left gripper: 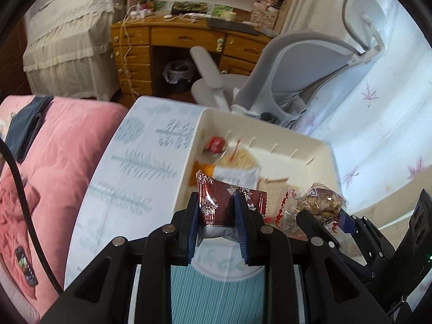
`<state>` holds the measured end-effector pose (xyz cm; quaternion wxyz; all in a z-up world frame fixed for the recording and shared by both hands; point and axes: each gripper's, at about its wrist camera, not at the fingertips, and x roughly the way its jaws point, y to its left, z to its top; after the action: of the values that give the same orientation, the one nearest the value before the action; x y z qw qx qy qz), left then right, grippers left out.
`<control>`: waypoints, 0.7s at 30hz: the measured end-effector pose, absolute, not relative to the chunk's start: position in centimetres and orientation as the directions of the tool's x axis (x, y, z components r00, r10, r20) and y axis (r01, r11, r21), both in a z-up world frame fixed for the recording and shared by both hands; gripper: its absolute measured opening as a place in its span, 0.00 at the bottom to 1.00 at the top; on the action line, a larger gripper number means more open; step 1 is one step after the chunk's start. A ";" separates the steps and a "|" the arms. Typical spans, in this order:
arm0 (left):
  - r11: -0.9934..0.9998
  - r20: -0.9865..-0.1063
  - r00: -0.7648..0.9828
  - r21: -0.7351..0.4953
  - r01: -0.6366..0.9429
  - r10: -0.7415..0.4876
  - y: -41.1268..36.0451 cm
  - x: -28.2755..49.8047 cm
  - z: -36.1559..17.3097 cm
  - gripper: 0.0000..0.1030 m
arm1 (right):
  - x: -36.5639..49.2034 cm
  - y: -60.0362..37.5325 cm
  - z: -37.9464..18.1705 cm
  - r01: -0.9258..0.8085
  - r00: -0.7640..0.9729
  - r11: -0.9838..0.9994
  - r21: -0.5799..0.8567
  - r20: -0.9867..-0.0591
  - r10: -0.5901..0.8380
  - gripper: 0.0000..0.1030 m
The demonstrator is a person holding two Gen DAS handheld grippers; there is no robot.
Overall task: Organize snacks
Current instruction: 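Carry both packets over the tray and open both tools to drop them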
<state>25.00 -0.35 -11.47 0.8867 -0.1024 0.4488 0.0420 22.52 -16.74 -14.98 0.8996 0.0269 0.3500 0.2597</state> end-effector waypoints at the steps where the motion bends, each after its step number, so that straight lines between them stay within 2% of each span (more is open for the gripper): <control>1: 0.976 -0.799 0.601 -0.146 -0.159 -0.021 -0.7 25.6 -11.4 0.23 | 23.0 -17.1 -14.9 -0.437 0.628 0.869 0.231 -0.614 0.479 0.47; 5: 0.981 -0.792 0.608 -0.149 -0.127 -0.042 -2.1 27.8 -11.3 0.24 | 24.3 -18.2 -14.8 -0.395 0.652 0.890 0.226 -0.614 0.445 0.48; 7: 0.984 -0.797 0.603 -0.140 -0.112 -0.045 -2.8 28.6 -11.4 0.38 | 24.7 -18.7 -14.9 -0.385 0.653 0.895 0.227 -0.618 0.438 0.51; 9: 0.985 -0.794 0.605 -0.144 -0.097 -0.057 -3.4 28.9 -11.5 0.46 | 24.8 -19.3 -14.8 -0.374 0.664 0.902 0.217 -0.617 0.423 0.65; 10: 0.985 -0.794 0.605 -0.150 -0.091 -0.065 -3.6 28.9 -11.6 0.52 | 24.8 -19.7 -14.7 -0.372 0.672 0.904 0.213 -0.610 0.420 0.67; 14: 0.984 -0.798 0.596 -0.163 -0.070 -0.090 -4.4 28.8 -12.0 0.59 | 24.4 -21.1 -14.4 -0.360 0.682 0.911 0.203 -0.609 0.405 0.68; 16: 0.984 -0.802 0.589 -0.168 -0.063 -0.099 -5.0 28.7 -12.1 0.66 | 24.0 -22.2 -14.2 -0.355 0.688 0.913 0.202 -0.604 0.401 0.68; 21: 0.977 -0.806 0.573 -0.208 -0.044 -0.146 -6.3 27.5 -12.3 0.69 | 23.0 -25.0 -13.9 -0.329 0.712 0.926 0.185 -0.596 0.372 0.71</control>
<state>27.49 -6.33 -12.30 0.8809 -0.1032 0.4609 -0.0288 22.95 -25.02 -13.92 0.9245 0.0327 0.3291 0.1895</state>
